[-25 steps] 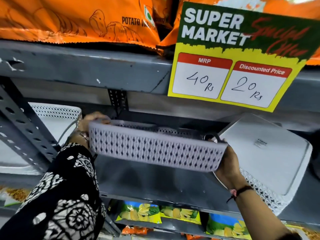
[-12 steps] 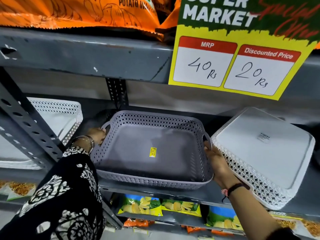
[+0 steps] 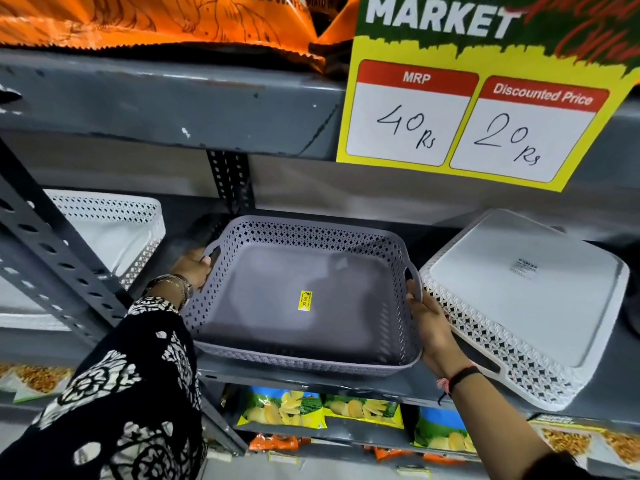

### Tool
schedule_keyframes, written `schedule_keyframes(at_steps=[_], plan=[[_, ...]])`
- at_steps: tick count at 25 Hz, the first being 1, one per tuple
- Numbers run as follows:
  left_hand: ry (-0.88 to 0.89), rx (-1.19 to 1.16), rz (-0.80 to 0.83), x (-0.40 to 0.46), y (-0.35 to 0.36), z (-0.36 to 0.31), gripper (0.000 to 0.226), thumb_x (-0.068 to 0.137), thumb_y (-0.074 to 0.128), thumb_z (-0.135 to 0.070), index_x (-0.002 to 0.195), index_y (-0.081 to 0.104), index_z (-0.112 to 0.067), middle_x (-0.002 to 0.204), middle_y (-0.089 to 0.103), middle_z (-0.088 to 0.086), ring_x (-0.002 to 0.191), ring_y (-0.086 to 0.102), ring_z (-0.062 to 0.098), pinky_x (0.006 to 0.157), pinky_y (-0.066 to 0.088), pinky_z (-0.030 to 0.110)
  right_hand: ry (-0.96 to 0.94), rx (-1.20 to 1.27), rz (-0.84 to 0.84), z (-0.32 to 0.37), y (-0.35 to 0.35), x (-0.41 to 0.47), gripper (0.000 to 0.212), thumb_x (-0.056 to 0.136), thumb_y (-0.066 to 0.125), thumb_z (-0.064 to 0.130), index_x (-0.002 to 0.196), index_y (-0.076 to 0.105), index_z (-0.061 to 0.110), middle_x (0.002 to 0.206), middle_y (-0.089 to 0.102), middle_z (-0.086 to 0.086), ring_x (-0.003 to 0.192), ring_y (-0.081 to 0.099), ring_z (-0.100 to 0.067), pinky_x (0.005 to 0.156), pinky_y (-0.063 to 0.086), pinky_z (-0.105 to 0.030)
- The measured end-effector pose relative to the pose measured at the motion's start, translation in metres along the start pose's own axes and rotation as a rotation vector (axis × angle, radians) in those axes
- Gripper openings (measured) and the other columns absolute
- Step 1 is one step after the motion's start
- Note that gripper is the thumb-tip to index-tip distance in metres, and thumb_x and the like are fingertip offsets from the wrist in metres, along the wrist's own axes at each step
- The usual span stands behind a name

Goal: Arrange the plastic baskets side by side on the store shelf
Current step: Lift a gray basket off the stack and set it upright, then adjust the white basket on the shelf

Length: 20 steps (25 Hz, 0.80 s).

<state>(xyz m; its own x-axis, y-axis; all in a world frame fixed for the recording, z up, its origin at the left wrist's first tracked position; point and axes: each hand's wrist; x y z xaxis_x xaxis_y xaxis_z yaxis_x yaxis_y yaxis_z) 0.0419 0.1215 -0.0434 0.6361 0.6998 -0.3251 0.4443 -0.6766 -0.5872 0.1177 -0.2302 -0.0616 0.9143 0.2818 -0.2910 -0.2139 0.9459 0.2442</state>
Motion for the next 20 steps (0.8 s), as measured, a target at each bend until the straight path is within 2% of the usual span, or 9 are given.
schedule_keyframes(at_steps=[6, 9, 10, 12, 13, 15, 18, 19, 20], plan=[[-0.030, 0.032, 0.001, 0.001, 0.000, 0.002, 0.042, 0.096, 0.037, -0.016, 0.138, 0.040, -0.013, 0.136, 0.051, 0.023, 0.122, 0.051, 0.039, 0.106, 0.041, 0.049, -0.009, -0.059, -0.009, -0.006, -0.001, 0.003, 0.033, 0.095, 0.034, 0.006, 0.125, 0.047, 0.011, 0.083, 0.068, -0.001, 0.060, 0.068, -0.006, 0.057, 0.056, -0.017], [-0.011, 0.076, -0.030, -0.014, 0.001, -0.010, 0.043, 0.096, 0.036, -0.018, 0.138, 0.039, -0.008, 0.136, 0.050, 0.024, 0.121, 0.050, 0.041, 0.102, 0.042, 0.045, -0.008, -0.143, -0.008, 0.000, -0.001, 0.000, 0.027, 0.093, 0.042, 0.014, 0.118, 0.053, 0.012, 0.099, 0.064, -0.011, 0.078, 0.065, -0.015, 0.081, 0.053, -0.031], [-0.016, 0.095, -0.069, -0.020, 0.002, -0.015, 0.042, 0.096, 0.037, -0.020, 0.135, 0.042, -0.005, 0.135, 0.050, 0.025, 0.119, 0.051, 0.042, 0.101, 0.042, 0.044, -0.014, -0.190, 0.039, 0.007, -0.001, -0.003, 0.025, 0.090, 0.050, 0.024, 0.112, 0.057, 0.015, 0.106, 0.064, -0.015, 0.087, 0.063, -0.020, 0.090, 0.049, -0.038], [-0.019, 0.101, -0.159, -0.032, 0.004, -0.029, 0.042, 0.095, 0.039, -0.023, 0.130, 0.047, -0.003, 0.133, 0.051, 0.027, 0.120, 0.049, 0.043, 0.103, 0.039, 0.044, -0.026, -0.250, 0.091, 0.027, -0.009, -0.011, 0.053, 0.071, 0.065, 0.051, 0.110, 0.059, 0.016, 0.119, 0.063, -0.012, 0.104, 0.060, -0.022, 0.100, 0.043, -0.038], [-0.008, 0.091, -0.193, -0.038, 0.008, -0.038, 0.042, 0.094, 0.040, -0.023, 0.130, 0.047, -0.003, 0.134, 0.051, 0.027, 0.121, 0.048, 0.043, 0.105, 0.037, 0.043, -0.039, -0.280, 0.101, 0.039, -0.017, -0.014, 0.063, 0.067, 0.065, 0.055, 0.114, 0.057, 0.014, 0.122, 0.061, -0.008, 0.110, 0.056, -0.018, 0.101, 0.040, -0.034], [0.072, 0.100, -0.245, -0.048, 0.024, -0.062, 0.044, 0.091, 0.040, -0.023, 0.130, 0.047, -0.005, 0.134, 0.051, 0.028, 0.121, 0.048, 0.043, 0.105, 0.038, 0.043, -0.093, -0.301, 0.110, 0.069, -0.039, -0.021, 0.063, 0.067, 0.063, 0.058, 0.113, 0.054, 0.017, 0.121, 0.059, 0.003, 0.112, 0.051, -0.009, 0.099, 0.036, -0.025], [0.242, 0.148, -0.291, -0.074, 0.077, -0.110, 0.045, 0.087, 0.043, -0.022, 0.126, 0.051, -0.001, 0.129, 0.054, 0.031, 0.121, 0.049, 0.041, 0.105, 0.038, 0.042, -0.176, -0.353, 0.067, 0.107, -0.097, -0.015, 0.107, 0.030, 0.065, 0.080, 0.118, 0.049, 0.022, 0.120, 0.054, 0.004, 0.117, 0.046, -0.009, 0.100, 0.030, -0.027], [0.276, 0.107, -0.271, -0.087, 0.099, -0.126, 0.043, 0.089, 0.045, -0.018, 0.128, 0.049, -0.001, 0.131, 0.053, 0.029, 0.123, 0.047, 0.040, 0.107, 0.037, 0.041, -0.186, -0.350, 0.044, 0.115, -0.118, -0.007, 0.113, 0.028, 0.064, 0.081, 0.121, 0.048, 0.019, 0.120, 0.053, 0.003, 0.118, 0.045, -0.011, 0.100, 0.029, -0.029], [0.306, 0.034, -0.231, -0.102, 0.125, -0.142, 0.042, 0.090, 0.046, -0.015, 0.130, 0.047, -0.001, 0.133, 0.052, 0.028, 0.125, 0.047, 0.039, 0.108, 0.036, 0.041, -0.187, -0.360, -0.001, 0.123, -0.141, -0.001, 0.110, 0.037, 0.064, 0.079, 0.124, 0.047, 0.015, 0.120, 0.052, 0.001, 0.119, 0.045, -0.013, 0.100, 0.030, -0.029]])
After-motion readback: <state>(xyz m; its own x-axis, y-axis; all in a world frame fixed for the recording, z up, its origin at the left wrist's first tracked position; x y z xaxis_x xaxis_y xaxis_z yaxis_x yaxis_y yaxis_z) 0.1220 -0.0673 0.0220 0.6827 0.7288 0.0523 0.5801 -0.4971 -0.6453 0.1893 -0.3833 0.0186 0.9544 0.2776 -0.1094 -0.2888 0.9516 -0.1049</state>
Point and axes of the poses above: each hand's wrist, its own x-axis towards the middle knuckle, its own y-axis out of the palm, z = x × y
